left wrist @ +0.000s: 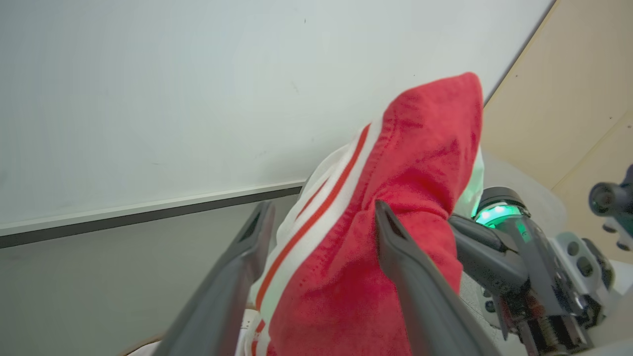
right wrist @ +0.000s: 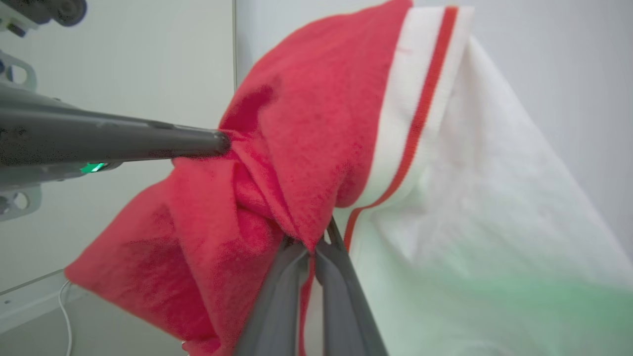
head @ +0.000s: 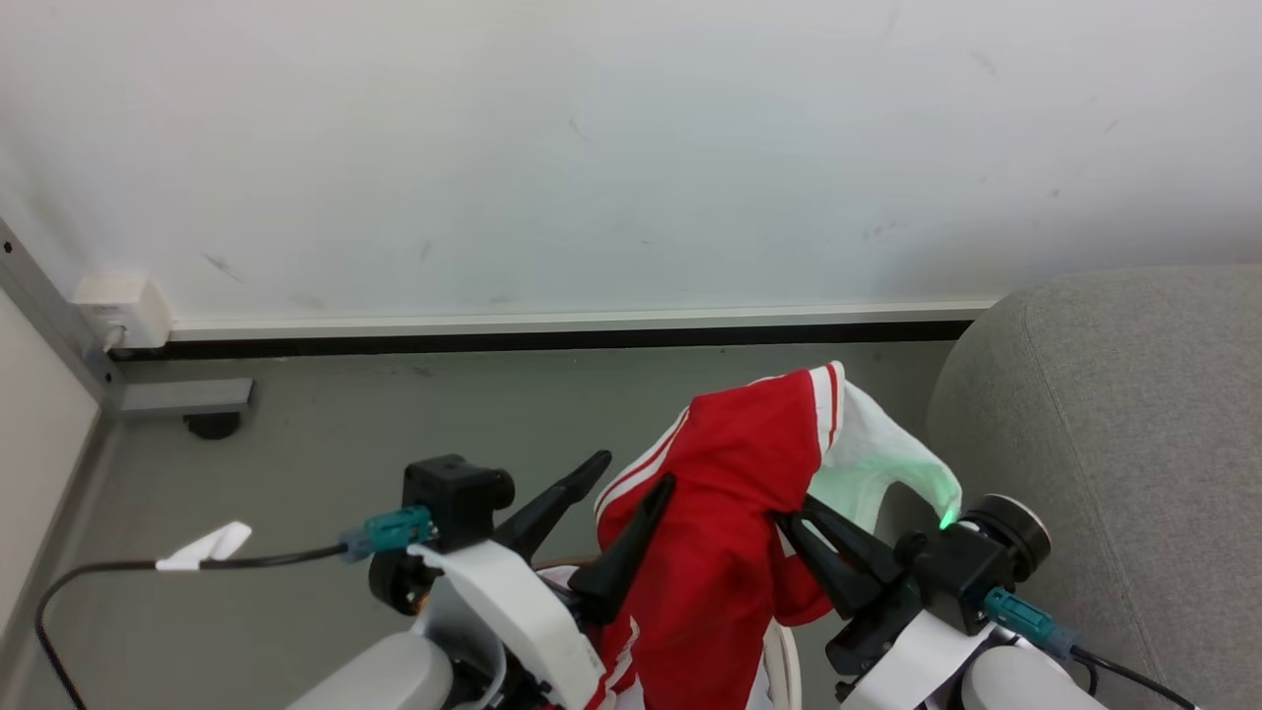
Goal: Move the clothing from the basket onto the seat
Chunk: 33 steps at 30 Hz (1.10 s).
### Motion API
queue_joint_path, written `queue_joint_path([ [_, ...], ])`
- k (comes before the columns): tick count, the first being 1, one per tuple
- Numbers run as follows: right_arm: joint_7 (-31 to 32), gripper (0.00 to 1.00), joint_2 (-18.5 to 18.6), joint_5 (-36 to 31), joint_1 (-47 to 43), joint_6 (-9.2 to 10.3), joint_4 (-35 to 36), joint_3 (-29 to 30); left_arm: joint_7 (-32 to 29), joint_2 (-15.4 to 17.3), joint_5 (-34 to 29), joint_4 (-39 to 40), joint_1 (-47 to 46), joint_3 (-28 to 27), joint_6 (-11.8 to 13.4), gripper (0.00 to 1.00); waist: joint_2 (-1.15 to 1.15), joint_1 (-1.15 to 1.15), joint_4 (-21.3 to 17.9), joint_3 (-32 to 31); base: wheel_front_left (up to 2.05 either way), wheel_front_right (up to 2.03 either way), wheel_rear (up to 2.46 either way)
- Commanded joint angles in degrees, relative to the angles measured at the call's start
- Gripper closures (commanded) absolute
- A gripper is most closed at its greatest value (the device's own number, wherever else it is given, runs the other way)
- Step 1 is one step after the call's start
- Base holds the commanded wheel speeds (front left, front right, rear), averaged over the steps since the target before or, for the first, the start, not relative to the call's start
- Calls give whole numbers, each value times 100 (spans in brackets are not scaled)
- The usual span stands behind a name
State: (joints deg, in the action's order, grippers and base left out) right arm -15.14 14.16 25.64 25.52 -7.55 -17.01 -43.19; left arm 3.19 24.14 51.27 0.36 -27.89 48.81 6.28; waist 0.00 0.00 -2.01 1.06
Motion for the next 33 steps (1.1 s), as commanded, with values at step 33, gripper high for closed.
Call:
queue_joint_path([
  [33,-1,100,125,-444,-411,12,85,1232,741,-61,-489,-335,441,346,-73,0,0,0,-598,-60,0,0,0],
])
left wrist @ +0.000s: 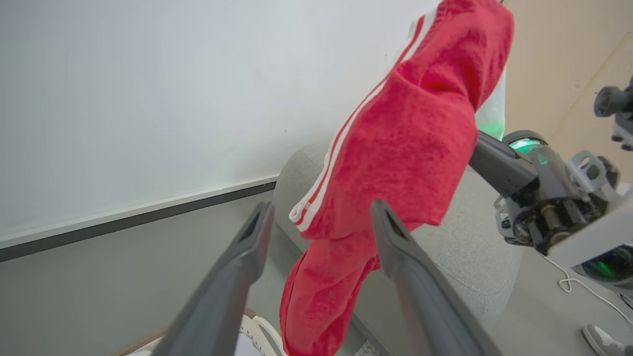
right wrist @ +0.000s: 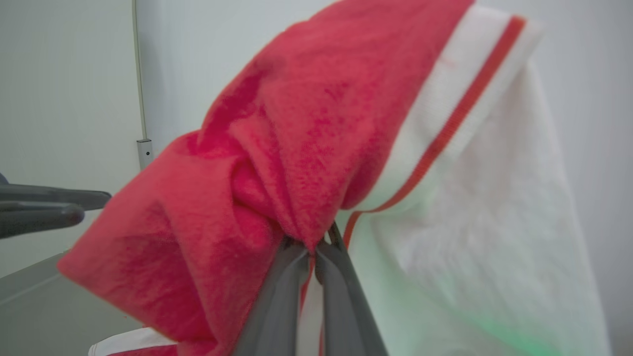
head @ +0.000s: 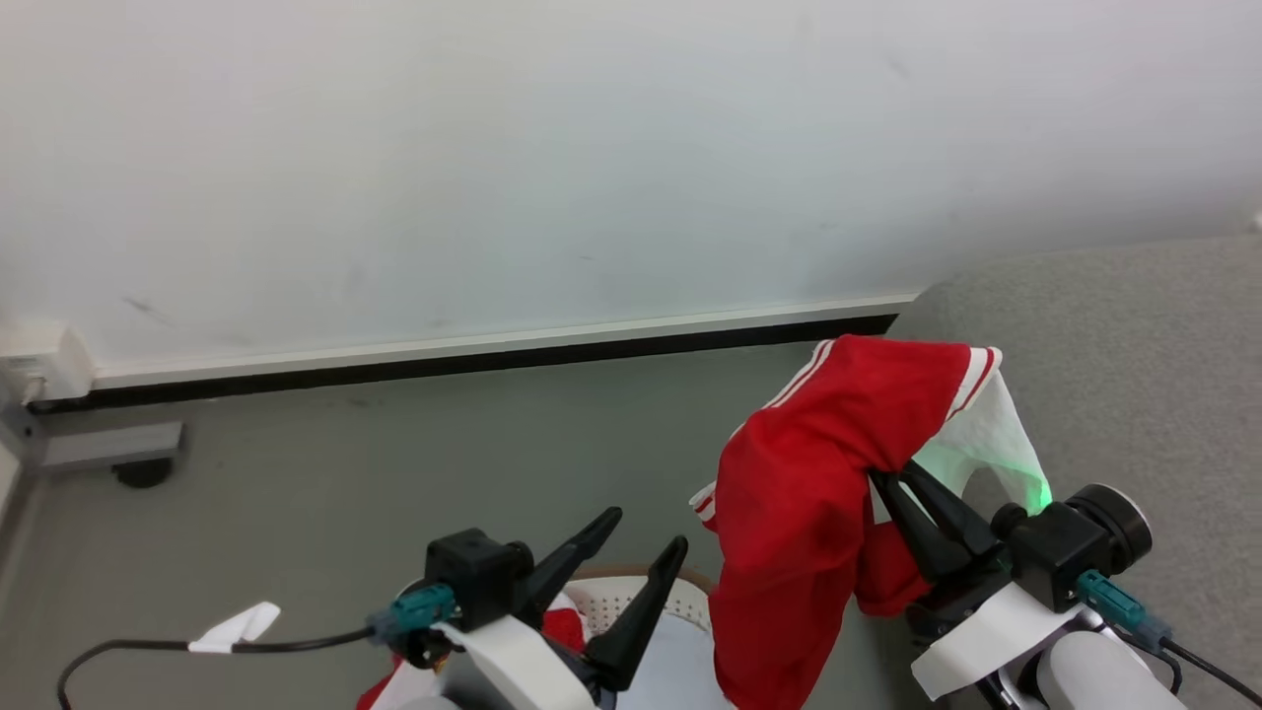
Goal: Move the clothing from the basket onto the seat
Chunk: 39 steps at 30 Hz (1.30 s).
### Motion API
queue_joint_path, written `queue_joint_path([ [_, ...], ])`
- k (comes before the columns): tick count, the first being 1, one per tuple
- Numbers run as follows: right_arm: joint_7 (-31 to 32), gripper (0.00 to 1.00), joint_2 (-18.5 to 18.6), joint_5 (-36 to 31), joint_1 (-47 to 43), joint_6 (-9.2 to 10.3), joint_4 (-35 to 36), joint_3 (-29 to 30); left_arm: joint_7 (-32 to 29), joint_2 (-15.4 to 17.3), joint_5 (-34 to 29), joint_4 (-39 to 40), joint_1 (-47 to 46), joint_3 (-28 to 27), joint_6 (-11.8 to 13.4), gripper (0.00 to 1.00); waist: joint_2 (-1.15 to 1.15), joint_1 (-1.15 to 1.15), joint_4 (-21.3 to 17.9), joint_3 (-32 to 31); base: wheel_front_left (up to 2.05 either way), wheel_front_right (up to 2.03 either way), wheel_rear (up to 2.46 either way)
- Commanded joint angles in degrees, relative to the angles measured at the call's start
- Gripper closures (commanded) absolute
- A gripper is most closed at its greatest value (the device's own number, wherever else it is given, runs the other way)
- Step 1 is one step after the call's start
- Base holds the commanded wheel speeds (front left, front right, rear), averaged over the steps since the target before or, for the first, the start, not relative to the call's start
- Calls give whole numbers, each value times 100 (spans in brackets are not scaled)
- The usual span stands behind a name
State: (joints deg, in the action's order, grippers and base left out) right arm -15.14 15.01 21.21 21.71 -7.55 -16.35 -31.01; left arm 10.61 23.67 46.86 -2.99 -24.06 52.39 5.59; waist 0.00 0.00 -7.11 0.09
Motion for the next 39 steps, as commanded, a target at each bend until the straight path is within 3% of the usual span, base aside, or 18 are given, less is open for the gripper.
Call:
queue_joint_path([
  [1,-1,100,45,-16,-39,12,34,46,-11,-20,-66,34,55,12,-6,0,0,0,-168,60,0,0,0],
  [10,-1,100,115,-136,-171,12,252,419,-78,-151,-210,275,-63,214,-20,0,0,0,-833,278,0,0,0],
  [17,-1,100,156,-262,-306,12,494,848,-127,-227,-270,387,-191,306,-21,0,0,0,-1068,534,0,0,0],
  [25,-1,100,-34,-586,22,12,757,1791,-225,-96,-464,570,-524,344,-148,0,0,0,-920,1292,0,0,0],
  [30,-1,100,-215,-885,708,12,763,2547,-281,109,-590,766,-837,246,-253,0,0,0,-751,2024,0,0,0],
  [33,0,100,-210,-1124,1254,13,586,2940,-295,270,-683,914,-1053,194,-338,0,0,0,-648,2477,0,0,0],
  [39,156,100,142,-1582,2629,13,114,3859,-258,450,-819,1187,-1451,2,-435,0,0,0,-452,3196,0,0,0],
])
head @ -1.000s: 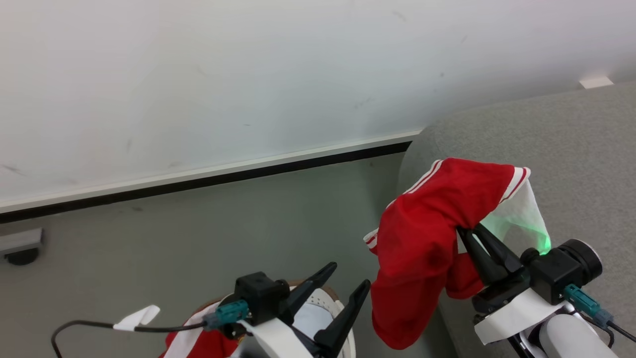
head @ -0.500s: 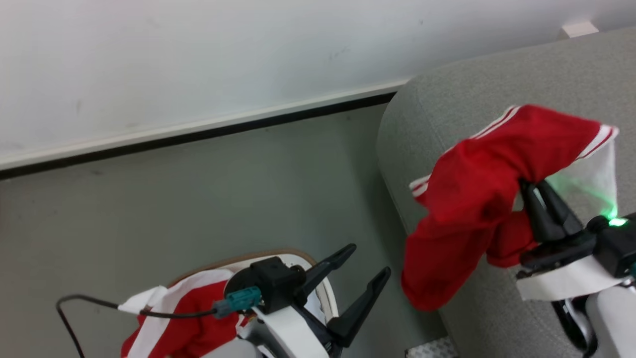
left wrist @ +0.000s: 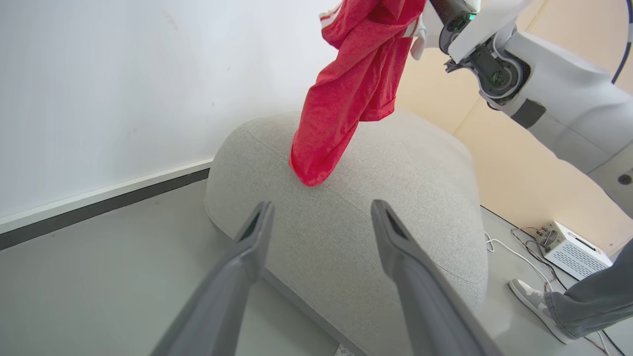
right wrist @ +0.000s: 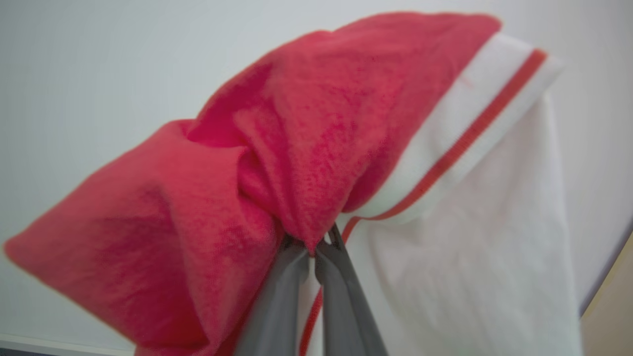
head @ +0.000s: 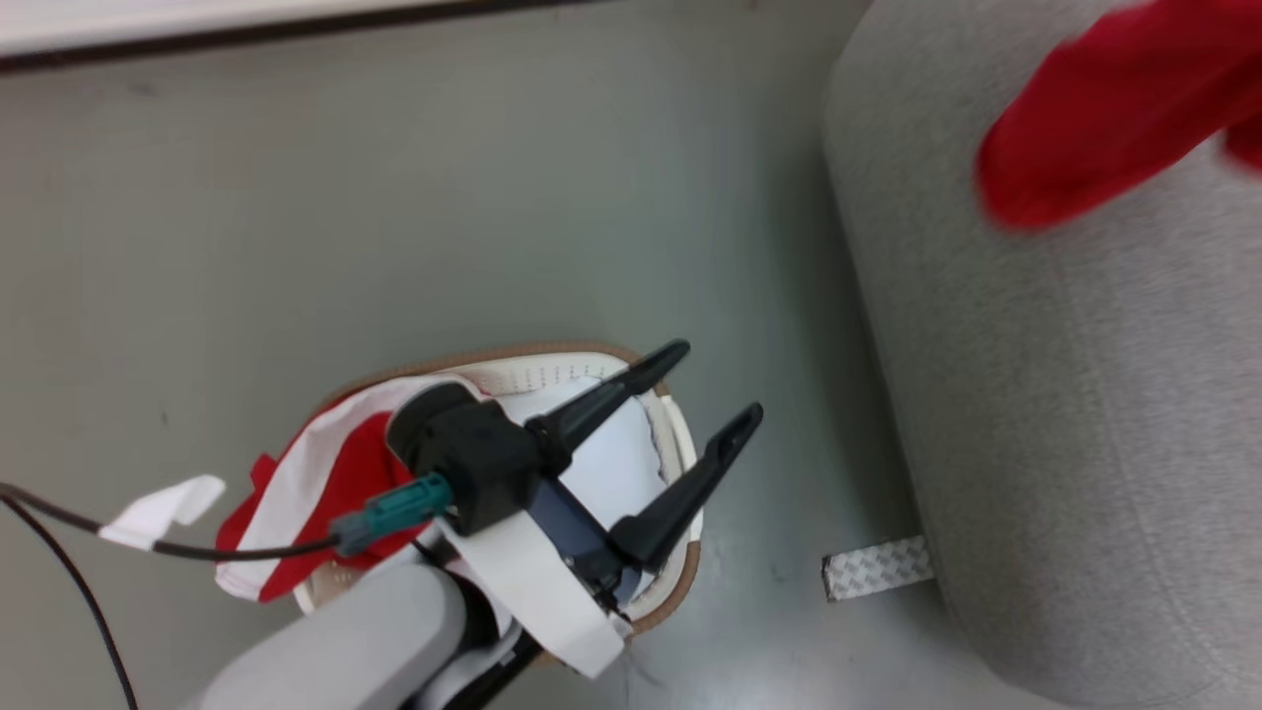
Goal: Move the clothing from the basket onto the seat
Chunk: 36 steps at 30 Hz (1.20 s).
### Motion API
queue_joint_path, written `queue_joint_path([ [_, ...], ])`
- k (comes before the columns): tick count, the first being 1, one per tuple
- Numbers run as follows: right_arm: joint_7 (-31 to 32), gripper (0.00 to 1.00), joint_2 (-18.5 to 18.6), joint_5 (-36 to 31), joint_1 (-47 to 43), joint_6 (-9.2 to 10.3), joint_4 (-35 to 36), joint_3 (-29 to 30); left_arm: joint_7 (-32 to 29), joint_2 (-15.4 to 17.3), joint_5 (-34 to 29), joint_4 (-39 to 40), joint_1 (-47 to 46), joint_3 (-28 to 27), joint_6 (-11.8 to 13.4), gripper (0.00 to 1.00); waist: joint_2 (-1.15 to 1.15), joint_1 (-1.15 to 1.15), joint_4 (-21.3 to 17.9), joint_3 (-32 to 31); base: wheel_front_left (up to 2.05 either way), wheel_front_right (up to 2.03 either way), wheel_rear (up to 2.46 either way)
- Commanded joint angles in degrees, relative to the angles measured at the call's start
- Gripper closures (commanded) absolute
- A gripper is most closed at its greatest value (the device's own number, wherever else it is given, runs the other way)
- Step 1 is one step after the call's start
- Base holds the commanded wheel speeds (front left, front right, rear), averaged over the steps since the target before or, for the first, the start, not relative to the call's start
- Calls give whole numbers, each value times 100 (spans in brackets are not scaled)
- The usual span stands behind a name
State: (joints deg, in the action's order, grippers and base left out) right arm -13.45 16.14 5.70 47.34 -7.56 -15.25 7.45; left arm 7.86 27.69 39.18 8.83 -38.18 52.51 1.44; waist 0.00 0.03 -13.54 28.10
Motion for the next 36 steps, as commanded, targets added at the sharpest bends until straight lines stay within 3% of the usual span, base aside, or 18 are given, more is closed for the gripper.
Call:
queue_joint_path([
  [1,27,100,57,-89,279,13,-75,192,37,62,-22,43,-72,-60,-22,0,0,-3,213,484,0,0,0],
  [6,116,100,264,-516,1166,14,-578,1145,159,219,39,133,-104,-255,17,0,0,-3,334,773,0,0,0],
  [10,335,100,271,-1057,1347,14,-1057,1830,225,358,91,128,-2,-329,42,0,0,-3,432,905,0,0,0],
  [16,334,100,-343,-1961,924,14,-1813,3190,318,444,259,92,203,-445,115,0,0,-3,481,995,0,0,0],
  [17,316,89,-474,-2047,861,14,-1951,3384,332,456,268,86,229,-454,135,0,0,-3,484,993,0,0,0],
  [18,305,64,-591,-2116,813,14,-2084,3570,342,469,287,79,250,-474,148,0,0,-3,485,990,0,0,0],
  [19,287,13,-709,-2202,757,14,-2226,3699,362,481,310,70,275,-488,162,0,0,-3,483,984,0,0,0],
  [20,260,0,-831,-2261,698,13,-2363,3759,378,491,327,60,303,-501,169,0,0,-3,479,973,0,0,0],
  [25,-19,0,-1064,-2301,496,14,-2648,3792,432,506,376,-2,397,-565,217,0,0,-3,422,835,0,0,0],
  [30,-175,0,-1235,-2131,-24,14,-2759,3464,499,443,464,-90,537,-599,254,0,0,-3,359,506,0,0,0],
  [36,-175,0,-1322,-1632,-1054,14,-2036,2818,599,322,587,-275,780,-595,261,0,0,-3,333,-24,0,0,0],
])
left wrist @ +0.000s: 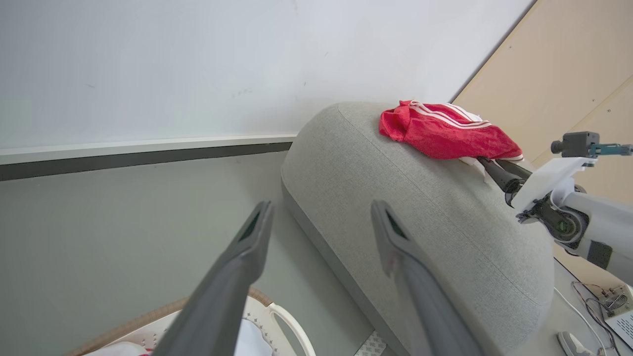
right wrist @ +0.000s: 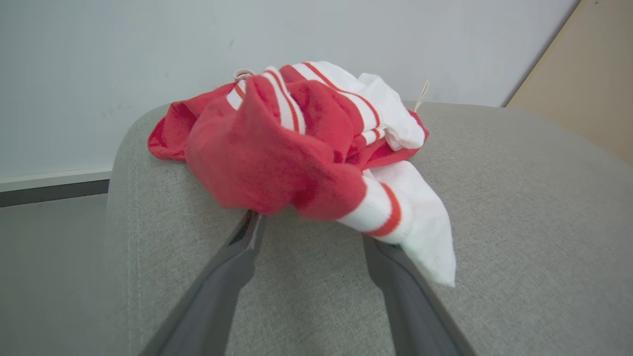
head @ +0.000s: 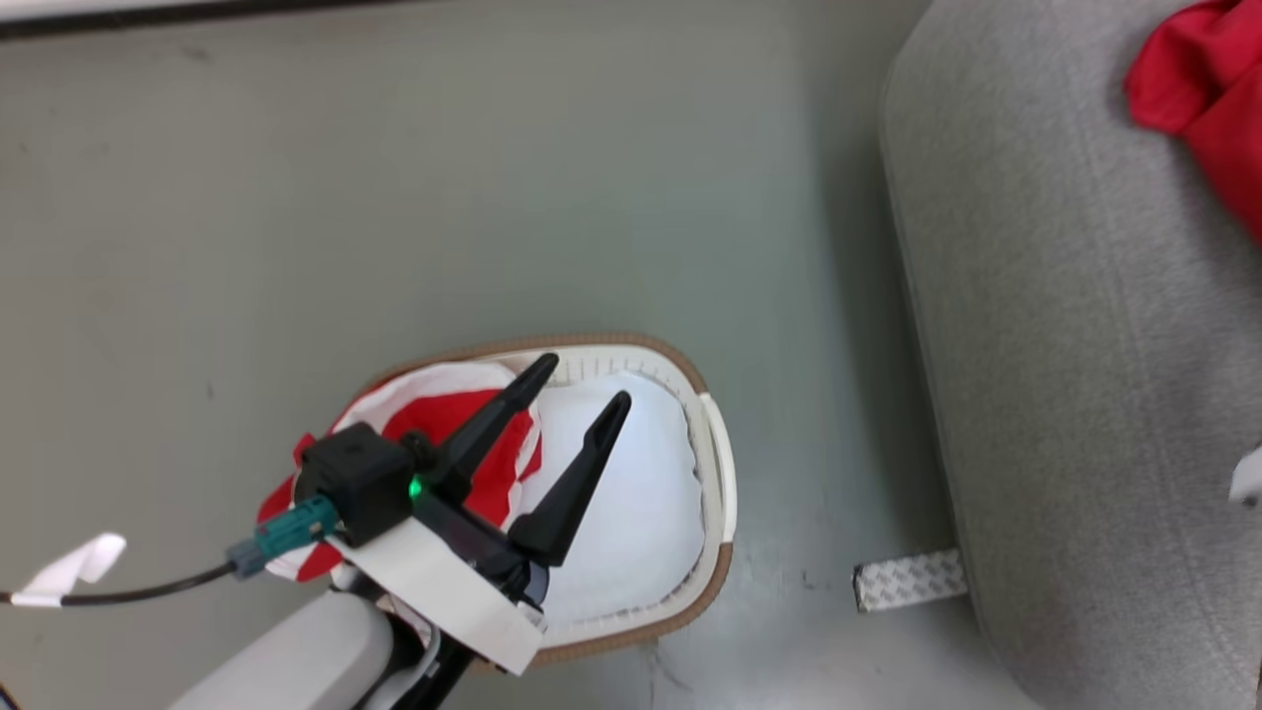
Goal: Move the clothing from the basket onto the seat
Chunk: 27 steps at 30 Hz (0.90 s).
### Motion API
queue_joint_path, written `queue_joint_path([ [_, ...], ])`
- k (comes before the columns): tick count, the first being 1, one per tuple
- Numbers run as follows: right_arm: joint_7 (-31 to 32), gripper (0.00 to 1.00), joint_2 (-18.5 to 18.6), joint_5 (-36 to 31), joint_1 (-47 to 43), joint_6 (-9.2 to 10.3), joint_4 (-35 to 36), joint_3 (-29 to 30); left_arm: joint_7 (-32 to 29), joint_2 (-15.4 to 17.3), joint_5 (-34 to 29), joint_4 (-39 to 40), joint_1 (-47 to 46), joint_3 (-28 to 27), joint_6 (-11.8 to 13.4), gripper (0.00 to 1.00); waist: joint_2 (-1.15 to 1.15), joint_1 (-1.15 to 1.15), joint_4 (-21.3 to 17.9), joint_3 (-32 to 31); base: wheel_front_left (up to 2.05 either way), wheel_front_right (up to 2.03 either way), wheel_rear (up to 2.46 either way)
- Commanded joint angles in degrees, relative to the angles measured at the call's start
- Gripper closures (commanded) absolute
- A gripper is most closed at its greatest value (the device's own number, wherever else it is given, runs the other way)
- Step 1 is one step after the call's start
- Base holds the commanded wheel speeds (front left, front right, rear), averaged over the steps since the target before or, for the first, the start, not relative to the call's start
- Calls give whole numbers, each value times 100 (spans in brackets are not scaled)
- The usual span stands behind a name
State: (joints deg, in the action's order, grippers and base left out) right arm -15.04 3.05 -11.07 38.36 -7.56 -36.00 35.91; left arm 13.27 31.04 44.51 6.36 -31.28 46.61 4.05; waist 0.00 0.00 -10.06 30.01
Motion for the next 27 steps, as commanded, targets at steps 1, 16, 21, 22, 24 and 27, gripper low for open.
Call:
queue_joint_path([
  [1,-17,0,-17,217,-333,14,137,-180,69,-37,77,-56,132,-11,6,0,0,0,-8,-302,0,0,0],
  [16,-18,0,-10,1401,-2449,14,1950,-2083,186,-470,46,-760,1267,-907,-21,0,0,0,250,-1570,0,0,0],
  [21,-11,0,-6,1459,-2729,14,2226,-2529,188,-785,-321,-932,1796,-1604,-117,0,0,0,414,-1930,0,0,0],
  [22,-11,0,-5,1450,-2765,14,2265,-2610,188,-858,-402,-960,1910,-1759,-142,0,0,0,442,-1998,0,0,0],
  [24,-11,0,-5,1481,-2842,14,2312,-2746,188,-971,-636,-1020,2122,-2049,-194,0,0,0,504,-2117,0,0,0],
  [27,-11,0,-6,1503,-2937,14,2363,-2870,189,-1201,-913,-1101,2438,-2505,-292,0,0,0,596,-2277,0,0,0],
])
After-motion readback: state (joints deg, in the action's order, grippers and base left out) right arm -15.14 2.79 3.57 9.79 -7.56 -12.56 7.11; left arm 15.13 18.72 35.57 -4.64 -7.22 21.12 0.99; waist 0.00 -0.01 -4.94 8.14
